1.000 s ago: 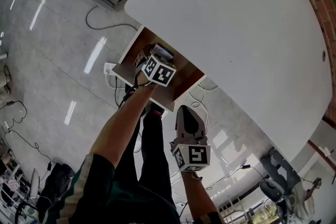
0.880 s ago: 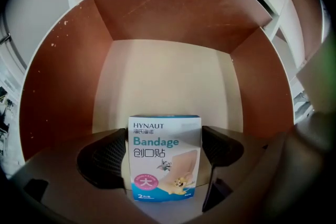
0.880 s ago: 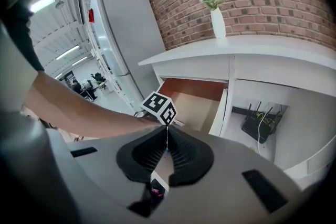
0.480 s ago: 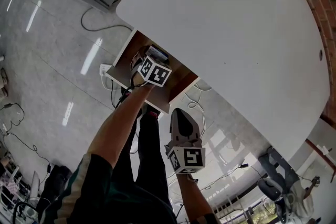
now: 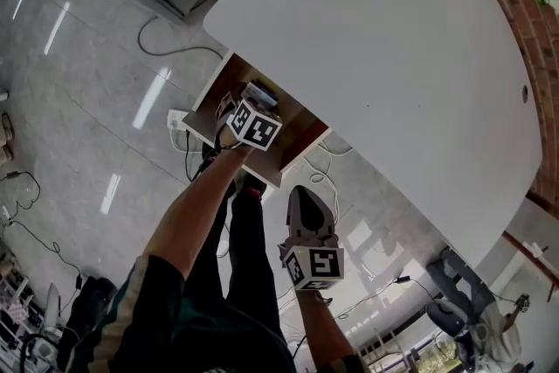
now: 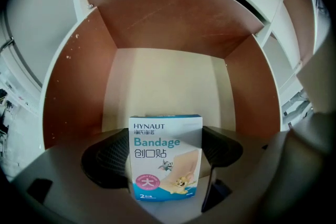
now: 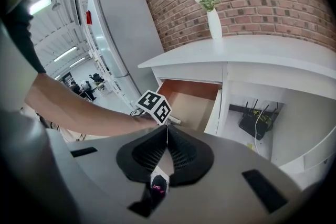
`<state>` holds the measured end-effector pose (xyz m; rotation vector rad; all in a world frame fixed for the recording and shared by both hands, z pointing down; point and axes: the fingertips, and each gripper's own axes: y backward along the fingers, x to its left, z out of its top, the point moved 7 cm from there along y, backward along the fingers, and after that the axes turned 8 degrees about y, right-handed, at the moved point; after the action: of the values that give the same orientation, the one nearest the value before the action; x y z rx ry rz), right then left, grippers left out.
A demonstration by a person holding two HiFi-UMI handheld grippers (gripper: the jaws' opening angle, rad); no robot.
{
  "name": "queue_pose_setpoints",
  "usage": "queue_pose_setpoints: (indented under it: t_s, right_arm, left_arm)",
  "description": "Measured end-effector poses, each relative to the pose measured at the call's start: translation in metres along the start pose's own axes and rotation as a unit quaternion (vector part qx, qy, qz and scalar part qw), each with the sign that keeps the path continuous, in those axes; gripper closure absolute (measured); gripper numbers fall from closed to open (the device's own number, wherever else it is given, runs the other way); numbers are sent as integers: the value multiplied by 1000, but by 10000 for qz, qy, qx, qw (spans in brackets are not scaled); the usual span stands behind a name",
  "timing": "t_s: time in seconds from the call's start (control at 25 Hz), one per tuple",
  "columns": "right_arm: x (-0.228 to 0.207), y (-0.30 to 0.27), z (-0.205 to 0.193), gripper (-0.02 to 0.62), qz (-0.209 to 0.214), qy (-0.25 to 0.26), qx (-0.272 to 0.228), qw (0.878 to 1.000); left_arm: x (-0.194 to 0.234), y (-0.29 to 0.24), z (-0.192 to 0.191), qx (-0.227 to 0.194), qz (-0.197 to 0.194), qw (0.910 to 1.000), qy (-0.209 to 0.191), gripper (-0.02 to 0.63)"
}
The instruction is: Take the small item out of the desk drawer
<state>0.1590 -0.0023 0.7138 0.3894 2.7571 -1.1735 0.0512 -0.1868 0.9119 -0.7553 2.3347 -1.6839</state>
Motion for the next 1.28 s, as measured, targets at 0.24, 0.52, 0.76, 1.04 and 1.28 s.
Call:
queue_pose_setpoints:
  t_s: [0.24,0.52,0.76,1.04,1.28]
  right_arm:
    - [9,9,16,571,42,-5,-138,9999]
    - [17,28,27,571,44,161,-193,9997]
    - [26,46,38,571,22,228,-214,9995]
    - [46,66,74,571,118,369,-471,9981]
    - [57,80,100,571,99,404,-717,9966]
  left_arm:
    - [5,36,9,-366,5,9993,12,164]
    - [2,97,18,-760,-84,9971,41,164]
    - [5,144,16,-883,-81,9960,114,164]
    - [-2,213,14,-1094,-117,9939,-110,164]
    - [-9,268,16,-1337,-186,9908,-124,164]
